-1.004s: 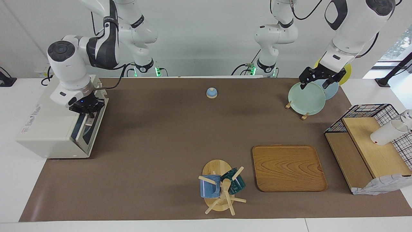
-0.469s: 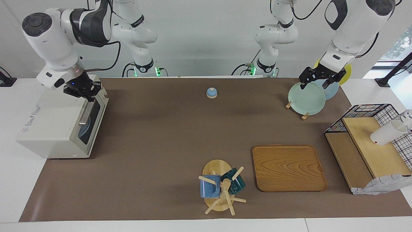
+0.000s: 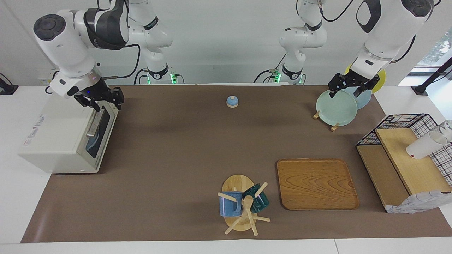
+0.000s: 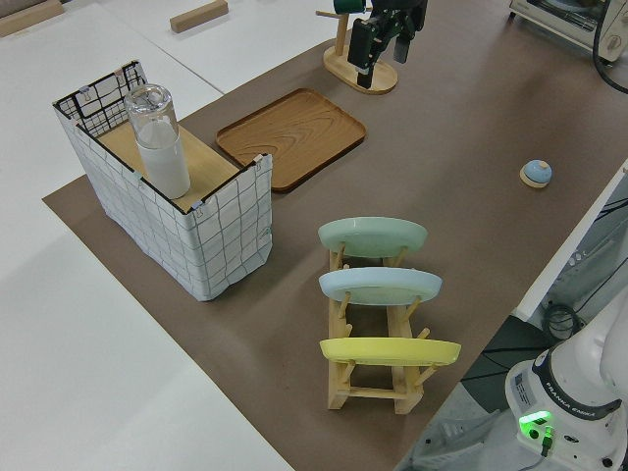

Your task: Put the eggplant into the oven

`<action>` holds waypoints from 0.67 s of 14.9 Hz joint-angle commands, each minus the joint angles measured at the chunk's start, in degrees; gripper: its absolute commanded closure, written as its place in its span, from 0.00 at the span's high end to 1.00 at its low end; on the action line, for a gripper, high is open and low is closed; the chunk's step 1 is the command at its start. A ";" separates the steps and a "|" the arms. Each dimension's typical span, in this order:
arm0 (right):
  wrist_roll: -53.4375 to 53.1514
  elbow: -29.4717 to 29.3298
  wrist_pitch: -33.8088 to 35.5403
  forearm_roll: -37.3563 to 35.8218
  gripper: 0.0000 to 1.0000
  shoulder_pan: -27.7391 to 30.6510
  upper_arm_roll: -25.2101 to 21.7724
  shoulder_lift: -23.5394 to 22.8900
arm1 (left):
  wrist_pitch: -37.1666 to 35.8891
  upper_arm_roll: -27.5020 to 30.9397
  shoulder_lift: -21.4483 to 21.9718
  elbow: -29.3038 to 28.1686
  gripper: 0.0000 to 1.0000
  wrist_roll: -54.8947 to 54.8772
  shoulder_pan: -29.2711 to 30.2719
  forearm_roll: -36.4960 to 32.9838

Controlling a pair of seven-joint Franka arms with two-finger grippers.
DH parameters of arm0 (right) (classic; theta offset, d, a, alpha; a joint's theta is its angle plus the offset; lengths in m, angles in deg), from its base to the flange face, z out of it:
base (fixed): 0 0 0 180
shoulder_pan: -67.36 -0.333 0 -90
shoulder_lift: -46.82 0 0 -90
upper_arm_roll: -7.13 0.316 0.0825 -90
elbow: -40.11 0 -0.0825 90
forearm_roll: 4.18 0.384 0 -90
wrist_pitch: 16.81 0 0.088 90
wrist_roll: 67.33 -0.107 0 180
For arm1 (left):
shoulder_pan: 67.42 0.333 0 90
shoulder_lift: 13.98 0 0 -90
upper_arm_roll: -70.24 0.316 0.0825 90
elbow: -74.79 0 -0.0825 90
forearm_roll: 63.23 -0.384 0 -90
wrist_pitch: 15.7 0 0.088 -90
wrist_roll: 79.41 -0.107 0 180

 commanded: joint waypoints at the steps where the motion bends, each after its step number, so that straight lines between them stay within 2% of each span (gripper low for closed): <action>1: -1.83 0.06 0.97 1.47 1.00 -1.75 -0.95 1.12 | -0.68 -0.34 0.27 0.21 1.00 -0.36 0.59 -1.01; 5: -1.91 -2.92 1.05 0.51 1.00 -1.75 -1.83 -0.63 | -0.68 -0.34 0.27 0.21 1.00 -0.36 0.59 -1.01; 10: -2.35 -3.02 2.37 1.73 1.00 -1.22 -1.92 -0.63 | -0.68 -0.34 0.27 0.21 1.00 -0.28 0.59 -1.01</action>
